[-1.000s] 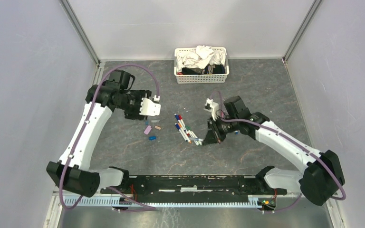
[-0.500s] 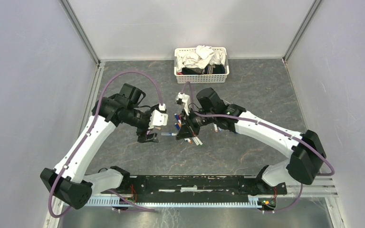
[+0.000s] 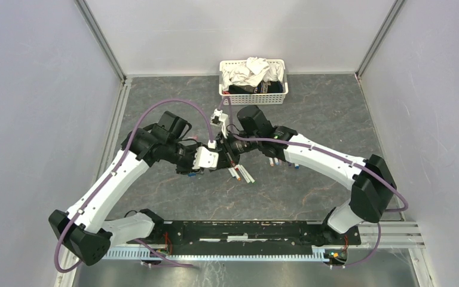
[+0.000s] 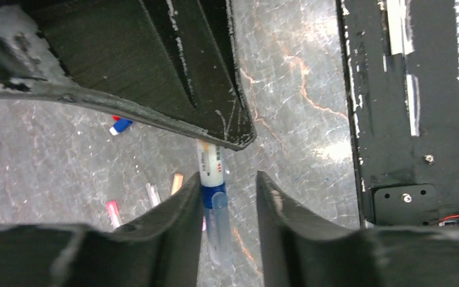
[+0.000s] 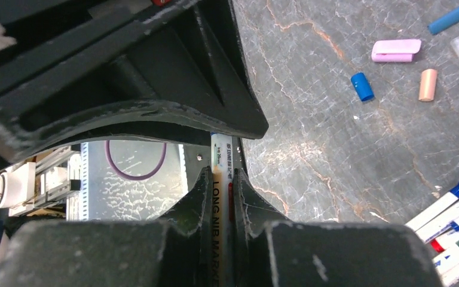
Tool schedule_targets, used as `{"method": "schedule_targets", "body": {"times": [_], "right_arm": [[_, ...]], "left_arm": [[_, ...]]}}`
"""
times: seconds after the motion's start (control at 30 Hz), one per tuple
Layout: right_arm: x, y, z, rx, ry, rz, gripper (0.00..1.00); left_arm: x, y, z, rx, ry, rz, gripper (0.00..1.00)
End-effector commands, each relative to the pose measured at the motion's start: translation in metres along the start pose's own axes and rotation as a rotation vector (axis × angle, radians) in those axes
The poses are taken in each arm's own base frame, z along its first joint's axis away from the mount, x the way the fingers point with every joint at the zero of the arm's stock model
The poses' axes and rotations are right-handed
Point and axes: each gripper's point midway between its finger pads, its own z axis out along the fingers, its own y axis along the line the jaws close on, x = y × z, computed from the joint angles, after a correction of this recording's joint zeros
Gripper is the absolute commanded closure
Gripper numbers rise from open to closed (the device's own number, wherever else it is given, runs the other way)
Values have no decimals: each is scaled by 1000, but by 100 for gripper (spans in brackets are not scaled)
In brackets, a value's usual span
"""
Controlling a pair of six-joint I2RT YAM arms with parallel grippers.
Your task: Open the pen caps
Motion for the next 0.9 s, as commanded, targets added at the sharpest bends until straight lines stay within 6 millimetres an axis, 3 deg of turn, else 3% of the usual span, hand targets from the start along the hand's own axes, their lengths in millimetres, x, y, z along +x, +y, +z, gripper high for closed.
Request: {"method": "schedule_targets", "body": {"times": [0.0,0.17,0.2,0.23,0.3,0.4,0.63,0.87], "right_arm": [[-12,8,6,-49,-25,10,100],[-9,10,11,-78,-24,53,100],[-9,10,11,-85,-25,60,97],[-9,12,12,-94,-25,69,88],[-7,13,14,-118,-23,93,72],[-6,16,19,-157,-11,126,62],[5,26,32,-254,94,149,62],[17,22,46,-285,162,179,68]], "left_arm": [[0,13,-6,-89,27,76,62],[-1,13,-6,-108,32,117,87],[1,13,-6,-111,43,121,93],[3,12,-5,-108,48,126,97],[6,10,-5,-108,57,136,98],[8,4,-4,-90,71,156,98],[15,1,-6,-72,122,212,98],[14,3,-8,-60,141,271,98]]}}
